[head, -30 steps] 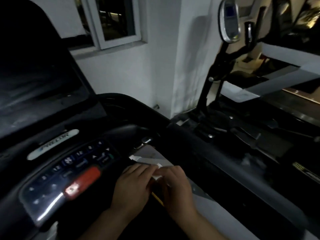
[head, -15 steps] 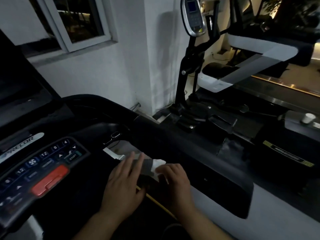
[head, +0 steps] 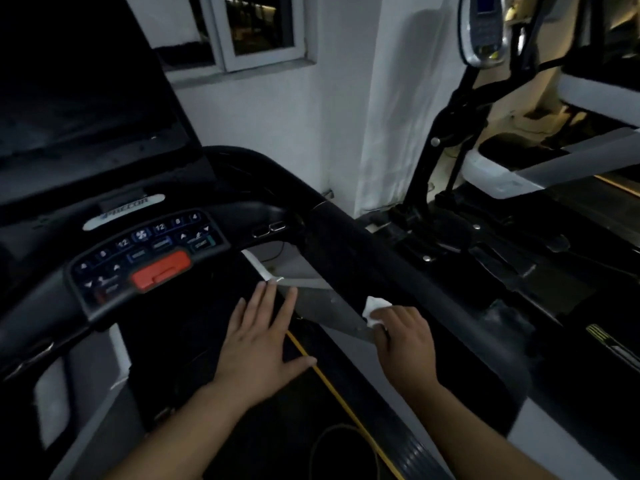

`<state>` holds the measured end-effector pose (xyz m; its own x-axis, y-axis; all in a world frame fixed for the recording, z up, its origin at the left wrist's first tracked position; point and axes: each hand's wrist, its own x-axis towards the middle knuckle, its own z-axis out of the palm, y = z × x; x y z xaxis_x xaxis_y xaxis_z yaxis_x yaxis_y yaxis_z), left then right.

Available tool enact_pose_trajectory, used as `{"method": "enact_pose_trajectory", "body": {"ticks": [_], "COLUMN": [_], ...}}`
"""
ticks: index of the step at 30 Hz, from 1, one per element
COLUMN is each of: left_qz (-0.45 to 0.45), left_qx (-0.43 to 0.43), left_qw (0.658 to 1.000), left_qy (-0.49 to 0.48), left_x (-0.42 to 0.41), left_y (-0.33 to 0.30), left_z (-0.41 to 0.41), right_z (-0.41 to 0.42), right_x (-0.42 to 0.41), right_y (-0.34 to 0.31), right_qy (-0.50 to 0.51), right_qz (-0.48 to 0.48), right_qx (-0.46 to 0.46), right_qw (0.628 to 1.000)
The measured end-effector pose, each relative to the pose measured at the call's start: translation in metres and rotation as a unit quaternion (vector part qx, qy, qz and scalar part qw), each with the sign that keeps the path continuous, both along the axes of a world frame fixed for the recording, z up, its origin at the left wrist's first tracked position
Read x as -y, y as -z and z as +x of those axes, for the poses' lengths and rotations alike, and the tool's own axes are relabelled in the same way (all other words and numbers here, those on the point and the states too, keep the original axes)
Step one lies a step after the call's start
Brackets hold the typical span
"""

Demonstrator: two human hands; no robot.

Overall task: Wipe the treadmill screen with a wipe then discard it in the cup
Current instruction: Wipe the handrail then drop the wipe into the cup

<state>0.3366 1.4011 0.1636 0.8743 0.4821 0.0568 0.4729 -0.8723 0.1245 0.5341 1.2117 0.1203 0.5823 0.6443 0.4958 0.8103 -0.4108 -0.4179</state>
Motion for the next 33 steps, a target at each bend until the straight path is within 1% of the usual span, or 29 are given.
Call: {"method": "enact_pose_trajectory", "body": {"ticks": [9, 14, 22, 25, 33], "left_qz": [0.021, 0.032, 0.053, 0.056, 0.051], "left_qx": [-0.002, -0.037, -0.065, -0.067, -0.071], "left_qw": [0.997, 0.994, 0.990, 0.990, 0.991], "left_qy": [-0.070, -0.100, -0.109, -0.110, -0.101], "left_x": [0.116, 0.169, 0.206, 0.218, 0.243], "left_y": [0.002, -0.014, -0.024, -0.023, -0.014], "left_z": [-0.002, -0.013, -0.035, -0.045, -0.078], "right_z": [0.009, -0.004, -0.027, -0.043, -0.083], "right_x": [0.086, 0.122, 0.151, 0.160, 0.189], "right_y": [0.015, 0.011, 0.001, 0.005, 0.013], "right_qy": [-0.072, -0.105, -0.099, -0.090, -0.082], "right_qz": [-0.001, 0.009, 0.003, -0.010, -0.008], "right_qx": [-0.005, 0.007, 0.010, 0.006, 0.016], "right_qw": [0.997, 0.994, 0.995, 0.996, 0.996]}}
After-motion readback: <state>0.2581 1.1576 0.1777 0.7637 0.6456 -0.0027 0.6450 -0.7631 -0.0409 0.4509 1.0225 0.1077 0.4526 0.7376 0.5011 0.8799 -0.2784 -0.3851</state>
